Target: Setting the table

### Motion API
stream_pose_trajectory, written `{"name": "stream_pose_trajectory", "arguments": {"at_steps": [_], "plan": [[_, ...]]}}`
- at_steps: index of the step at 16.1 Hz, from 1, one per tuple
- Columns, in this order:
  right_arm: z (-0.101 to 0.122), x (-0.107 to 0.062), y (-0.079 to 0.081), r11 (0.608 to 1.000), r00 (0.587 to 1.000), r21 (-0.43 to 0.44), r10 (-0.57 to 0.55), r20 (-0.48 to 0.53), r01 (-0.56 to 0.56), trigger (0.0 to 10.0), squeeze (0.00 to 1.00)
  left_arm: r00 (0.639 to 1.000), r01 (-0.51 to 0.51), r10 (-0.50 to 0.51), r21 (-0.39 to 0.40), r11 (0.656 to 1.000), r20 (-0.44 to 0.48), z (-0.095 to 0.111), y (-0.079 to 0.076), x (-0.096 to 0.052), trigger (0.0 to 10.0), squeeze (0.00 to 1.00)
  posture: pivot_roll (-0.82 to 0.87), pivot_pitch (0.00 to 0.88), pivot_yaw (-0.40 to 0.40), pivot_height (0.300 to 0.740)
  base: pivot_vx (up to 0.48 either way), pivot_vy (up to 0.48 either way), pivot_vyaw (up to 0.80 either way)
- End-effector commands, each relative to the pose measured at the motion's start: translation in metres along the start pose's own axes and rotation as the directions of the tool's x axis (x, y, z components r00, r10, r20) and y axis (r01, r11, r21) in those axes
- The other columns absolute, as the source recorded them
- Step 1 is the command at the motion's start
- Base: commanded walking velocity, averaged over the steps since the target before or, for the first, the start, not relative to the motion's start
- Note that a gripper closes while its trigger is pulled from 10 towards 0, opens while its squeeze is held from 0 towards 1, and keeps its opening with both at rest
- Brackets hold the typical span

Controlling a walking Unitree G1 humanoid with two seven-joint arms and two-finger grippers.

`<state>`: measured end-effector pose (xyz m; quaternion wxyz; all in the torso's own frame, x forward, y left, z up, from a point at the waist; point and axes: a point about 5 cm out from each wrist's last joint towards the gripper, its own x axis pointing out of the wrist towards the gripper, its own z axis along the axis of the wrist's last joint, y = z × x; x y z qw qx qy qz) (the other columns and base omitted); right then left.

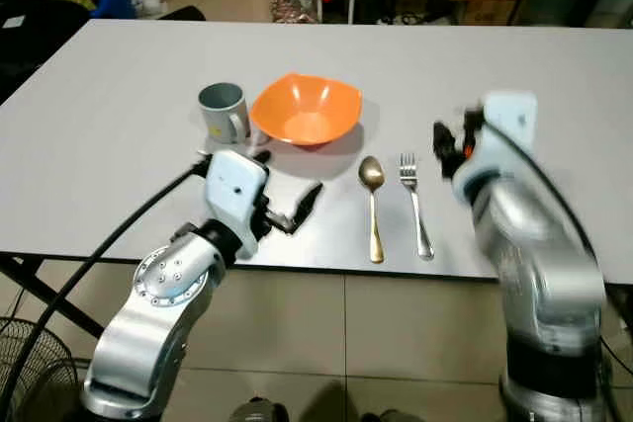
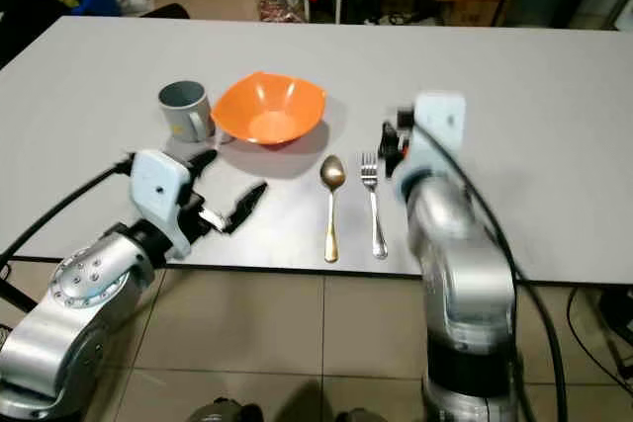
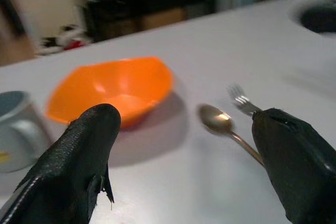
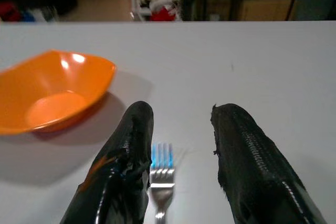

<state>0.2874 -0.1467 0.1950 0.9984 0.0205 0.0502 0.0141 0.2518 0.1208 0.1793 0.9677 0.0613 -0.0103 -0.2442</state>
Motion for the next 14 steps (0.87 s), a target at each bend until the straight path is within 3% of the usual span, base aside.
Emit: {"name": "stream_pose_trajectory", "arguments": {"at_steps": [1, 2, 3, 5, 6, 10, 11, 14], "plan": [[0.005, -0.009, 0.002, 0.999, 0.998, 0.018, 0.03, 0.056, -0.031, 10.0, 0.21, 0.998, -0.058, 0.058, 0.009, 0.998, 0.0, -0.001, 0.004, -0.001, 10.0, 0.01, 0.02, 0.038, 0.029, 0.74, 0.0, 0.0, 0.0], [0.003, -0.016, 0.001, 1.0, 0.997, 0.011, 0.027, 0.073, -0.028, 10.0, 0.96, 0.997, -0.082, 0.082, 0.006, 0.997, 0.007, -0.001, 0.005, -0.001, 10.0, 0.02, 0.02, 0.033, 0.031, 0.74, 0.0, 0.0, 0.0], [0.001, -0.021, 0.001, 1.0, 0.997, -0.003, 0.025, 0.079, -0.025, 10.0, 1.0, 0.995, -0.101, 0.101, 0.001, 0.995, 0.011, -0.001, 0.005, -0.002, 10.0, 0.02, 0.02, 0.032, 0.031, 0.74, 0.0, 0.0, 0.0], [-0.013, -0.037, -0.011, 0.983, 0.993, -0.181, 0.007, 0.117, 0.015, 10.0, 1.0, 0.986, -0.163, 0.163, 0.017, 0.986, 0.027, -0.002, 0.007, -0.006, 10.0, 0.02, 0.02, 0.017, 0.032, 0.74, 0.0, 0.0, 0.0], [-0.017, -0.041, -0.013, 0.98, 0.993, -0.198, 0.011, 0.119, 0.013, 10.0, 1.0, 0.984, -0.174, 0.174, 0.026, 0.984, 0.028, -0.003, 0.008, -0.007, 10.0, 0.02, 0.02, 0.014, 0.033, 0.74, 0.0, 0.0, 0.8], [-0.034, -0.055, -0.008, 0.991, 0.995, -0.133, 0.026, 0.093, -0.013, 10.0, 1.0, 0.975, -0.222, 0.222, 0.01, 0.975, 0.015, -0.008, 0.008, -0.014, 10.0, 0.02, 0.02, 0.0, 0.041, 0.74, 0.0, 0.0, 0.8], [-0.042, -0.067, -0.003, 0.996, 0.995, -0.089, 0.037, 0.095, -0.028, 10.0, 1.0, 0.975, -0.223, 0.223, 0.012, 0.975, 0.009, -0.009, 0.008, -0.016, 10.0, 0.02, 0.03, 0.0, 0.045, 0.74, 0.0, 0.0, 0.8], [-0.042, -0.074, 0.002, 0.997, 0.991, -0.052, 0.058, 0.123, -0.052, 10.0, 1.0, 0.981, -0.196, 0.196, 0.018, 0.98, 0.001, -0.009, 0.008, -0.017, 10.0, 0.0, 0.03, 0.003, 0.046, 0.74, 0.0, 0.0, 0.8]]}}
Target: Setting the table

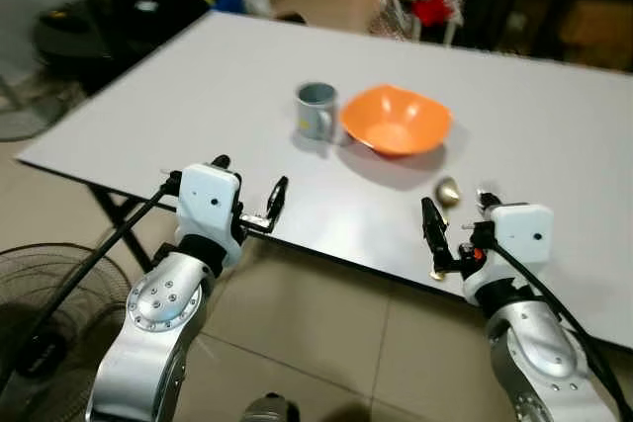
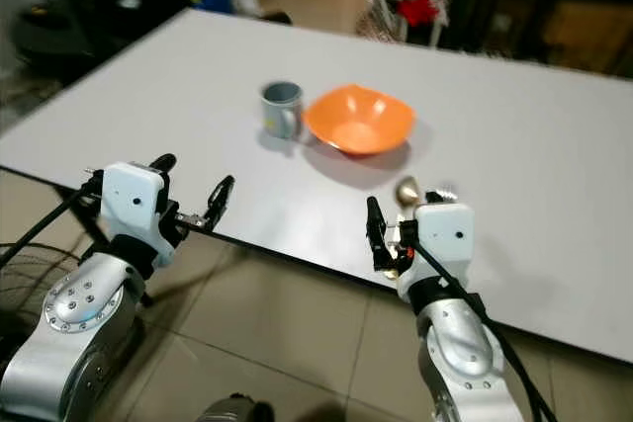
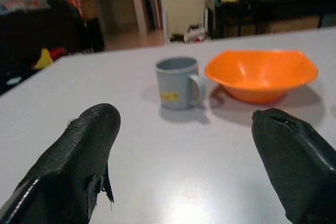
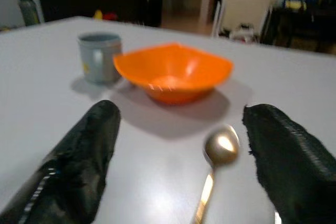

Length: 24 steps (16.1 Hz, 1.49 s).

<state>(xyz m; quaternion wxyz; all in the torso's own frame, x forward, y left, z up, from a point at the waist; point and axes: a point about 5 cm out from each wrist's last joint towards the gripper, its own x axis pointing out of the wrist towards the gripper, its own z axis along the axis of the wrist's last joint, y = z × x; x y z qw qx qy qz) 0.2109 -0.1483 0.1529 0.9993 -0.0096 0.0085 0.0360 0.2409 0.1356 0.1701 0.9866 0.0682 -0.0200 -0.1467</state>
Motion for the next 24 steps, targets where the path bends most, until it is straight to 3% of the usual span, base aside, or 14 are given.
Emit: {"name": "stream_pose_trajectory", "arguments": {"at_steps": [1, 11, 17, 24], "plan": [[0.011, 0.002, 0.003, 1.0, 0.998, 0.016, 0.011, 0.057, -0.012, 10.0, 1.0, 1.0, 0.02, -0.02, 0.005, 1.0, -0.007, 0.0, 0.0, -0.002, 10.0, 0.01, 0.02, 0.009, 0.05, 0.74, 0.0, 0.0, 0.8], [0.014, 0.014, 0.015, 0.994, 0.992, 0.016, 0.109, 0.065, -0.11, 10.0, 1.0, 1.0, -0.001, 0.002, 0.027, 1.0, -0.008, 0.002, 0.004, 0.003, 10.0, 0.02, 0.04, 0.037, 0.036, 0.74, 0.0, 0.0, 0.8], [0.014, 0.02, 0.004, 0.996, 0.997, 0.059, 0.063, 0.052, -0.066, 10.0, 1.0, 1.0, -0.01, 0.01, -0.006, 1.0, 0.0, 0.004, 0.0, 0.007, 10.0, 0.01, 0.03, 0.052, 0.012, 0.74, 0.0, 0.0, 0.8], [0.015, 0.025, 0.007, 0.996, 0.995, 0.039, 0.082, 0.051, -0.084, 10.0, 1.0, 1.0, -0.008, 0.008, 0.002, 1.0, 0.007, 0.005, 0.0, 0.011, 10.0, 0.02, 0.03, 0.051, 0.014, 0.74, 0.0, 0.0, 0.8]]}}
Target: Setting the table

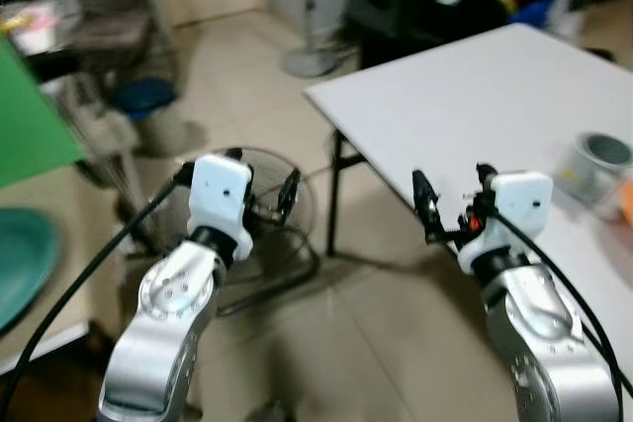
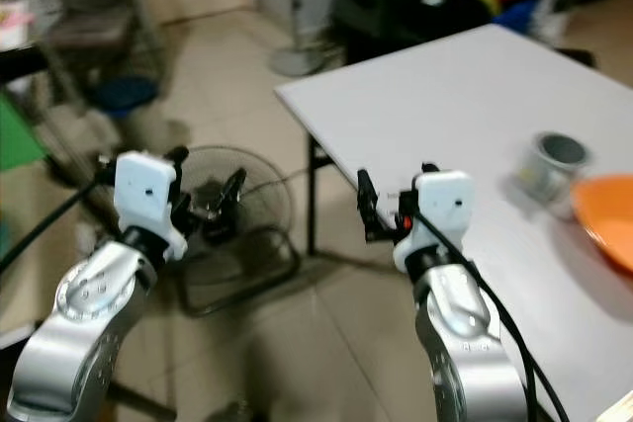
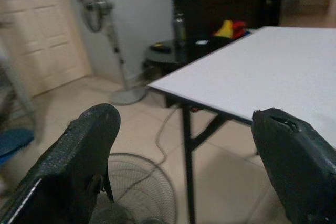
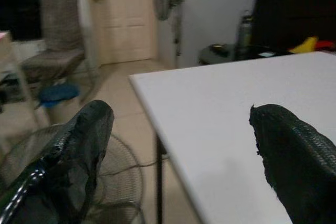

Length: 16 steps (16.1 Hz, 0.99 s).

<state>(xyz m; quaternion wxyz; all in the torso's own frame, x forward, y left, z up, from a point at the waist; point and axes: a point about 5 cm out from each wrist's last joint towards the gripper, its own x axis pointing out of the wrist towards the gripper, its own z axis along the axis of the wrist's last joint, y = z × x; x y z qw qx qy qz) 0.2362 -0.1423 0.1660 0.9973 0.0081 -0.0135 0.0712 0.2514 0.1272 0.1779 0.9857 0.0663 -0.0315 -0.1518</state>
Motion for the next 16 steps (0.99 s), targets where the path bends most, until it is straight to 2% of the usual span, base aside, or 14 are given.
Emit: {"name": "stream_pose_trajectory", "arguments": {"at_steps": [1, 3, 5, 8, 11, 14, 15, 16], "plan": [[0.002, 0.001, 0.004, 1.0, 1.0, 0.006, 0.021, 0.006, -0.021, 10.0, 1.0, 1.0, -0.019, 0.019, -0.01, 1.0, -0.022, -0.004, 0.005, -0.002, 10.0, 0.02, 0.03, 0.052, 0.017, 0.74, 0.0, 0.0, 0.8], [0.003, 0.003, 0.008, 0.999, 0.999, 0.004, 0.037, 0.013, -0.037, 10.0, 1.0, 1.0, -0.015, 0.015, -0.007, 1.0, -0.02, -0.003, 0.006, -0.003, 10.0, 0.02, 0.04, 0.048, 0.027, 0.74, 0.0, 0.0, 0.8], [0.002, 0.001, 0.008, 0.999, 0.999, 0.021, 0.035, 0.016, -0.036, 10.0, 1.0, 0.999, -0.034, 0.033, 0.03, 0.999, 0.01, 0.004, 0.011, -0.001, 10.0, 0.02, 0.05, 0.049, 0.028, 0.74, 0.0, 0.0, 0.8], [0.002, 0.0, 0.012, 0.997, 0.998, 0.036, 0.062, 0.015, -0.063, 10.0, 1.0, 0.999, -0.053, 0.053, 0.012, 0.999, 0.0, 0.004, 0.015, -0.004, 10.0, 0.02, 0.06, 0.054, 0.02, 0.74, 0.0, 0.0, 0.8], [-0.003, 0.0, 0.019, 0.989, 0.993, 0.089, 0.121, -0.006, -0.12, 10.0, 1.0, 0.999, -0.046, 0.045, 0.067, 0.997, 0.003, 0.005, 0.016, -0.007, 10.0, 0.03, 0.07, 0.059, 0.019, 0.74, 0.0, 0.0, 0.8], [-0.005, 0.0, 0.015, 0.99, 0.993, 0.087, 0.111, -0.025, -0.109, 10.0, 1.0, 0.998, -0.055, 0.055, 0.069, 0.996, -0.002, 0.004, 0.019, -0.009, 10.0, 0.02, 0.07, 0.06, 0.027, 0.74, 0.0, 0.0, 0.8], [-0.007, 0.001, 0.007, 0.992, 0.994, 0.085, 0.095, -0.051, -0.09, 10.0, 1.0, 0.998, -0.054, 0.055, 0.071, 0.996, -0.005, 0.003, 0.02, -0.009, 10.0, 0.03, 0.07, 0.059, 0.028, 0.74, 0.0, 0.0, 0.8], [-0.008, 0.001, 0.006, 0.992, 0.993, 0.09, 0.097, -0.061, -0.091, 10.0, 1.0, 0.999, -0.052, 0.053, 0.073, 0.996, -0.009, 0.002, 0.02, -0.009, 10.0, 0.03, 0.07, 0.059, 0.028, 0.74, 0.0, 0.0, 0.8]]}}
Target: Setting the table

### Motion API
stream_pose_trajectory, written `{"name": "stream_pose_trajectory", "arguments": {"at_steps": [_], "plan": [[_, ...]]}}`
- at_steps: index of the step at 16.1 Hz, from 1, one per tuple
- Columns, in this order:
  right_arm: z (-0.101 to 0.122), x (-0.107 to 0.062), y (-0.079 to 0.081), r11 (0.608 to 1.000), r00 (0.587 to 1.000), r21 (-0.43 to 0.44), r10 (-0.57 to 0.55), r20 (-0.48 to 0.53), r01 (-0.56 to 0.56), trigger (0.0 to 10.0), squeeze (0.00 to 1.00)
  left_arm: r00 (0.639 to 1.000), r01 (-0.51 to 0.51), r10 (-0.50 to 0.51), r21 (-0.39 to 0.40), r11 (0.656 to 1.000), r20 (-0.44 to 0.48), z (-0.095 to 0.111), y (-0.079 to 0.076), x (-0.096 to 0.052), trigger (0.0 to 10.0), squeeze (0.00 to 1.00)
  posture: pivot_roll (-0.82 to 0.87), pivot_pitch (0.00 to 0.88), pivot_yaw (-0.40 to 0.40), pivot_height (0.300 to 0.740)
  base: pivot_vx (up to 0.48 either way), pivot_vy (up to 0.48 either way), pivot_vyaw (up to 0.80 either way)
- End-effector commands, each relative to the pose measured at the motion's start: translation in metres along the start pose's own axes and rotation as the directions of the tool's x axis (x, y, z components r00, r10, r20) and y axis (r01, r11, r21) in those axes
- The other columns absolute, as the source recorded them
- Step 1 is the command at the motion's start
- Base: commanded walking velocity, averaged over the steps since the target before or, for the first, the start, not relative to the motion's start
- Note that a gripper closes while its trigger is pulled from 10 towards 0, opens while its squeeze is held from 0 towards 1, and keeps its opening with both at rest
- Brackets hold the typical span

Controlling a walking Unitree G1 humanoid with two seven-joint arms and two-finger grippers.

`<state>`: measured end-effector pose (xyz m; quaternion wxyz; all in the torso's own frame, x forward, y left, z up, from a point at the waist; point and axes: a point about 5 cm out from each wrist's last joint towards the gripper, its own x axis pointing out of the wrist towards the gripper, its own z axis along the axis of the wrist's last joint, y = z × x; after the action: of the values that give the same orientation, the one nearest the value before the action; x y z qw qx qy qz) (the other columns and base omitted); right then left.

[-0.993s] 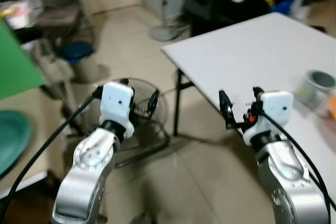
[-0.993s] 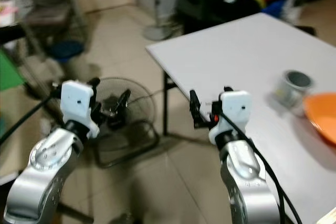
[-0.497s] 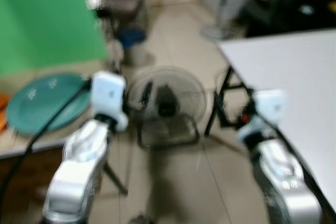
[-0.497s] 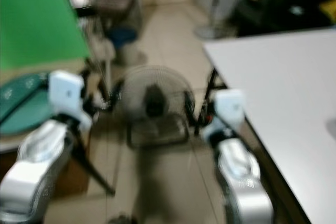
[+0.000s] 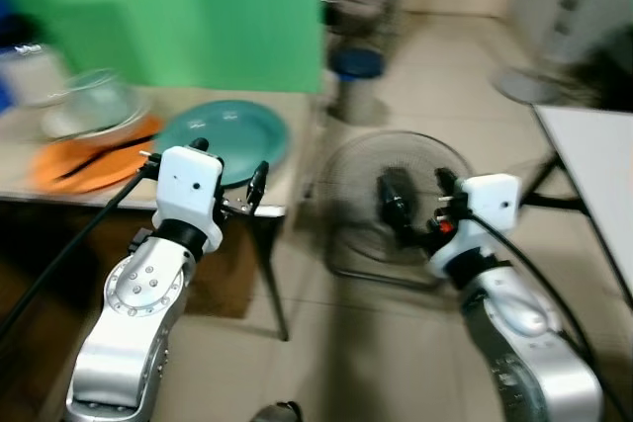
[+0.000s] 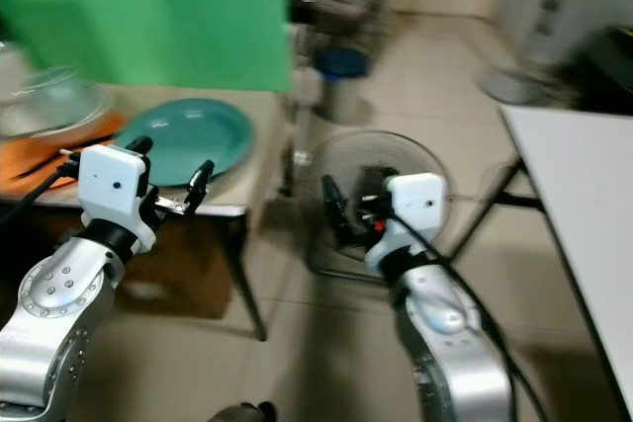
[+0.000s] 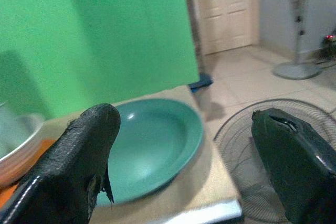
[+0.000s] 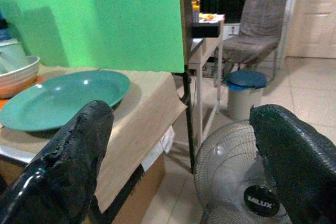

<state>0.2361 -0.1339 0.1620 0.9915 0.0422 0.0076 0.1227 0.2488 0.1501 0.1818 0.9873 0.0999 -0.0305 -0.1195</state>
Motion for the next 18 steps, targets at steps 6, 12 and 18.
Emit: {"name": "stream_pose_trajectory", "arguments": {"at_steps": [6, 12, 18], "plan": [[-0.012, -0.002, 0.004, 0.999, 0.997, 0.014, 0.036, -0.064, -0.035, 10.0, 1.0, 1.0, 0.027, -0.027, 0.004, 1.0, 0.01, 0.002, 0.0, -0.001, 10.0, 0.04, 0.07, 0.056, 0.03, 0.74, 0.16, 0.0, 0.39], [-0.013, 0.002, 0.007, 0.997, 0.995, -0.027, 0.069, -0.067, -0.071, 10.0, 1.0, 0.999, 0.038, -0.038, -0.001, 0.999, -0.006, -0.002, 0.0, -0.005, 10.0, 0.04, 0.08, 0.057, 0.025, 0.74, 0.347, 0.0, 0.13], [-0.011, 0.005, 0.007, 0.998, 0.997, -0.033, 0.06, -0.053, -0.062, 10.0, 1.0, 0.999, 0.039, -0.039, -0.002, 0.999, -0.01, -0.002, 0.001, -0.005, 10.0, 0.04, 0.08, 0.059, 0.024, 0.74, 0.343, 0.0, 0.13]]}}
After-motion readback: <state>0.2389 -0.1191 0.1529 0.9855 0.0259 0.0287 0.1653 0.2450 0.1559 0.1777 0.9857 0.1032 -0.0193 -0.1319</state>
